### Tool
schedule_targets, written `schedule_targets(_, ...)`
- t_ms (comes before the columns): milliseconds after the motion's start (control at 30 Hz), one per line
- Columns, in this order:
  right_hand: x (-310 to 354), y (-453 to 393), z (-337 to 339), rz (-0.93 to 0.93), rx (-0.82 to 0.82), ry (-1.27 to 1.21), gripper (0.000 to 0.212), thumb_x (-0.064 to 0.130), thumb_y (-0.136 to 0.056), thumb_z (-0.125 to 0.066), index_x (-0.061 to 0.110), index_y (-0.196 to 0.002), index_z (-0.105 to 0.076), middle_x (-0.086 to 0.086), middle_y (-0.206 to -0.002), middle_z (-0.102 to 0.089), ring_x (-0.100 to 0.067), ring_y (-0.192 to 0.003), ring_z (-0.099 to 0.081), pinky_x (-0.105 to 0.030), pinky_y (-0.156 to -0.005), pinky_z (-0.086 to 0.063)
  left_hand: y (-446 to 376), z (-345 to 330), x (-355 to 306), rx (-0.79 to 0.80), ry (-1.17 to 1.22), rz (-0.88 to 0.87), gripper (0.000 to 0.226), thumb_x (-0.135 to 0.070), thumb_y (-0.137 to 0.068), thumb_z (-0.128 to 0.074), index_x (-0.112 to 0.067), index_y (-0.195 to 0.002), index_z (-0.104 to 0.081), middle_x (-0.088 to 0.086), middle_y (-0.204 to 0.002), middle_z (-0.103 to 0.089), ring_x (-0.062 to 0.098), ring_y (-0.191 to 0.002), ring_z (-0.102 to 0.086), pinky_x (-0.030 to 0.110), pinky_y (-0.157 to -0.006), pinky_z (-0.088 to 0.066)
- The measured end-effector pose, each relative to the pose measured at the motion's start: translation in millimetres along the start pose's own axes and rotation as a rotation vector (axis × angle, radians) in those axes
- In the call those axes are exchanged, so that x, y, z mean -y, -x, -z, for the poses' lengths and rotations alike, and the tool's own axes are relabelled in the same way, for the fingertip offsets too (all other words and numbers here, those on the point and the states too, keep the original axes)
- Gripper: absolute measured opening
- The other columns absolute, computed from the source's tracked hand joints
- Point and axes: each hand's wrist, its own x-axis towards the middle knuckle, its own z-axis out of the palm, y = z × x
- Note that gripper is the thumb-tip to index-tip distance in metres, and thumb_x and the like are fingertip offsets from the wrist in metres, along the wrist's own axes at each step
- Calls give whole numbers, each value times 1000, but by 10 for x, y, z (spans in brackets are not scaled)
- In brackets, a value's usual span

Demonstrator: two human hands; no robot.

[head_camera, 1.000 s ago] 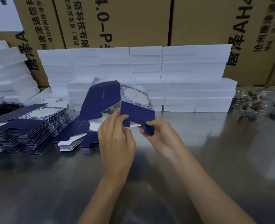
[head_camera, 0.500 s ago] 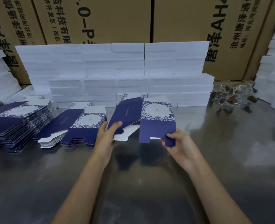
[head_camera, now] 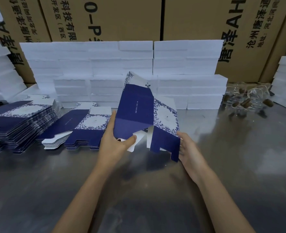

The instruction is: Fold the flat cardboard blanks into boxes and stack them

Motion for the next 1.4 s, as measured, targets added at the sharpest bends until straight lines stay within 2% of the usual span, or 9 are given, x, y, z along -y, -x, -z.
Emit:
schedule_targets(133, -37, 4, -115, 32, 117, 47, 47, 49, -103, -44, 18, -129, -67, -5, -119, -74, -23, -109, -67, -37, -93, -48, 78, -106, -69, 185, -166, -97, 107, -25, -72, -88, -62, -146, -20, -38, -134, -52, -15, -122, -50, 8, -91, -48)
schedule_targets(267, -40, -3, -161, 4, 221, -162, 63, 66, -101, -33, 22, -134, -65, -12, -133, -67, -27, -121, -64, -42, -98, -51, 148, -220, -17, 281, -341, -243, 88, 12, -85, -50, -41, -153, -30, -19, -155, -38, -6, -142, -31, 21, -117, -29)
schedule_targets(433, 93, 22, 64, -77, 263, -438, 77, 72, -90, -53, 14, -140, -61, -15, -139, -63, -32, -131, -58, -48, -114, -41, 136, -211, 44, 388, -488, -312, 95, 22, -77, -33, -38, -151, -34, -13, -161, -29, 4, -151, -17, 19, -122, -13)
schedule_targets(600, 90, 12, 218, -149, 16, -151, 27, 20, -95, -68, 10, -120, -69, -13, -102, -79, -29, -82, -78, -39, -60, -64, 140, -188, 116, 725, -543, -85, 72, -22, -78, -54, -51, -143, -41, -22, -161, -19, 1, -151, -3, 44, -125, -11)
schedule_targets(800, 68, -7, 261, -136, 88, -205, 34, 16, -96, -65, 14, -130, -65, -11, -112, -77, -30, -90, -78, -40, -60, -62, -92, -63, 186, 121, -193, 133, 77, -27, -85, -78, -27, -149, -36, -7, -149, -42, 11, -135, -45, 32, -111, -37)
schedule_targets(867, 37, -28, 248, -107, 142, -222, 36, 15, -97, -64, 16, -133, -63, -10, -118, -75, -30, -98, -76, -44, -70, -64, -165, 58, 280, 106, 27, 324, 85, -29, -80, -82, -25, -151, -34, -5, -143, -50, 11, -123, -57, 30, -102, -46)
schedule_targets(967, 13, -49, 251, -66, 218, -223, 38, 13, -97, -62, 18, -135, -62, -8, -126, -72, -30, -111, -72, -46, -86, -62, -217, 177, 421, 229, 290, 408, 44, -15, -83, -78, -22, -124, -64, 2, -125, -70, 16, -111, -69, 28, -89, -56)
schedule_targets(1267, 8, -148, 302, 77, 136, -15, 28, 15, -106, -51, 18, -131, -65, -2, -124, -74, -21, -111, -72, -32, -84, -61, -278, 170, 423, 162, 266, 342, 29, -10, -85, -72, -22, -111, -65, -3, -110, -75, 24, -103, -71, 40, -86, -56)
schedule_targets(1400, 0, -125, 285, 50, 202, -2, 30, 11, -105, -51, 15, -132, -64, -5, -127, -72, -23, -112, -71, -34, -85, -61, -272, 153, 345, 56, 298, 453, 17, -43, -85, -73, -37, -101, -73, -8, -101, -77, 14, -90, -75, 35, -76, -58)
